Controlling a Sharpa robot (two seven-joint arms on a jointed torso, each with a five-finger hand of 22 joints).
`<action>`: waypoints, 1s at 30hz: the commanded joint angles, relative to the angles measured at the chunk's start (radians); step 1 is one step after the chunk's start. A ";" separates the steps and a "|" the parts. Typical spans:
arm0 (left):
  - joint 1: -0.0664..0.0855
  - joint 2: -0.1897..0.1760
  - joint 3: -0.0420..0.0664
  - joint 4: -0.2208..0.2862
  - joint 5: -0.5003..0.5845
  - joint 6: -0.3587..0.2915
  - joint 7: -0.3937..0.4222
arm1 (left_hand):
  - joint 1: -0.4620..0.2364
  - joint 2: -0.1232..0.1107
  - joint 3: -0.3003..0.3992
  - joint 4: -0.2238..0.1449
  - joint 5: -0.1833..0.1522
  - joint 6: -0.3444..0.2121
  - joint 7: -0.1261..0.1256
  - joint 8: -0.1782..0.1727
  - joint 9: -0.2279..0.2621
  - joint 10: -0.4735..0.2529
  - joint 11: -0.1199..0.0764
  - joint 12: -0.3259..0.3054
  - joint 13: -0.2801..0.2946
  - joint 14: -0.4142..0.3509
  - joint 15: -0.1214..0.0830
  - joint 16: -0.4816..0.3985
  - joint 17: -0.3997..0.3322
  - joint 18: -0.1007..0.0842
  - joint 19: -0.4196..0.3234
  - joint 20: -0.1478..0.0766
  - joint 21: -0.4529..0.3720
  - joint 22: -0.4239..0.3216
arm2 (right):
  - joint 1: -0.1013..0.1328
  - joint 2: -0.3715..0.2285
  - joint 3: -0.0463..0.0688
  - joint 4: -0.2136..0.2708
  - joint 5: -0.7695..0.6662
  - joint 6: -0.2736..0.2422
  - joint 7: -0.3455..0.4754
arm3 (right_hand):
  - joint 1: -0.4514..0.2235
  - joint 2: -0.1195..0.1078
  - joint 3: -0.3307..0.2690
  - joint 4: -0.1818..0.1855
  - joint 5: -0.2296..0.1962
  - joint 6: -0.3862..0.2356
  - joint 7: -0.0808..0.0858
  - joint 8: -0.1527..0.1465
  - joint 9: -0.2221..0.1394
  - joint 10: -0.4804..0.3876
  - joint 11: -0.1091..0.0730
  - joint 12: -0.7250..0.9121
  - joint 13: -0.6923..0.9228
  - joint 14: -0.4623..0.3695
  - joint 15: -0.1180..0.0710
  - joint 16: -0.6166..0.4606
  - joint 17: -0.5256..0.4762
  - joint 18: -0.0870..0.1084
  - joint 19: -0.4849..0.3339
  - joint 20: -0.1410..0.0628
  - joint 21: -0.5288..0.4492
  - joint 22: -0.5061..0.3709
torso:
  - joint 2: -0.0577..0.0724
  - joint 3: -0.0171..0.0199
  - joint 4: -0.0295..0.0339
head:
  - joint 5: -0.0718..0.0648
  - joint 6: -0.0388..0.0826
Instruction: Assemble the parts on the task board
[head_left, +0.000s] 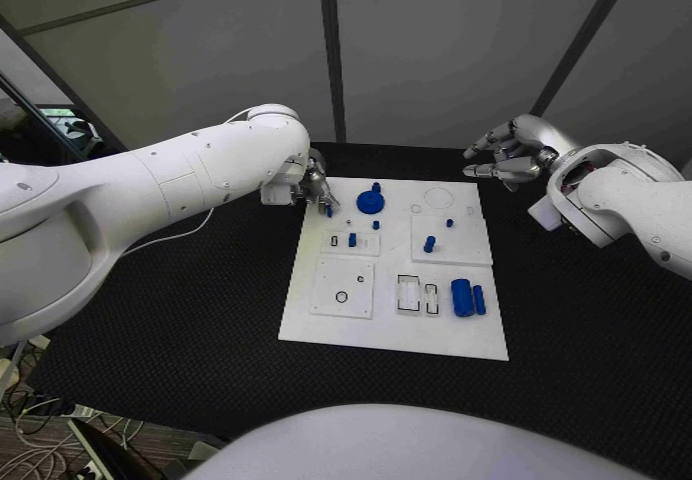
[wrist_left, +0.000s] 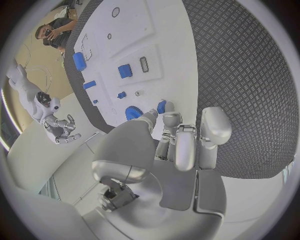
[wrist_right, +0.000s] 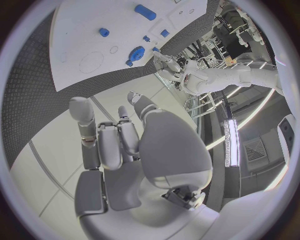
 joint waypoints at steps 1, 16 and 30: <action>0.001 -0.001 0.000 0.003 0.018 0.000 0.012 | 0.009 0.000 0.007 -0.002 0.004 -0.003 -0.004 0.007 0.002 0.001 -0.010 0.004 -0.001 0.062 -0.009 0.006 0.173 -0.030 0.006 -0.003 0.002 0.003 | 0.002 0.001 0.001 -0.002 -0.005 0.006 0.004 | -0.011 0.001 0.001 0.006 0.005 -0.007 -0.002 0.005 -0.002 -0.006 0.001 -0.004 0.007 0.019 -0.007 -0.003 0.060 0.012 -0.001 -0.004 -0.006 -0.001 | 0.000 0.0000 -0.0002 | -0.001 -0.001; 0.001 -0.008 0.000 0.012 0.056 -0.015 0.018 | 0.082 0.014 0.157 -0.102 0.004 -0.021 -0.009 0.030 0.014 0.005 -0.016 -0.001 -0.004 0.066 -0.015 0.016 0.182 -0.033 0.014 -0.011 0.010 0.024 | 0.002 0.001 0.001 -0.006 -0.013 0.009 0.002 | -0.011 0.001 0.001 0.006 0.005 -0.007 -0.002 0.005 -0.002 -0.006 0.001 -0.004 0.007 0.019 -0.007 -0.003 0.060 0.012 -0.001 -0.004 -0.006 -0.001 | 0.000 0.0001 0.0002 | -0.002 -0.002; 0.000 -0.054 0.000 0.080 0.084 -0.061 0.031 | 0.051 -0.014 0.295 -0.150 0.003 -0.034 -0.011 0.064 0.041 0.023 -0.017 0.006 0.001 0.071 -0.015 0.026 0.192 -0.037 0.023 -0.010 0.020 0.046 | 0.002 -0.001 0.001 -0.012 -0.016 0.011 0.000 | -0.011 0.000 0.003 0.006 0.006 -0.007 -0.002 0.006 -0.002 -0.008 0.001 -0.006 0.005 0.019 -0.007 -0.005 0.058 0.012 -0.002 -0.004 -0.008 -0.003 | -0.001 0.0004 0.0014 | -0.002 -0.002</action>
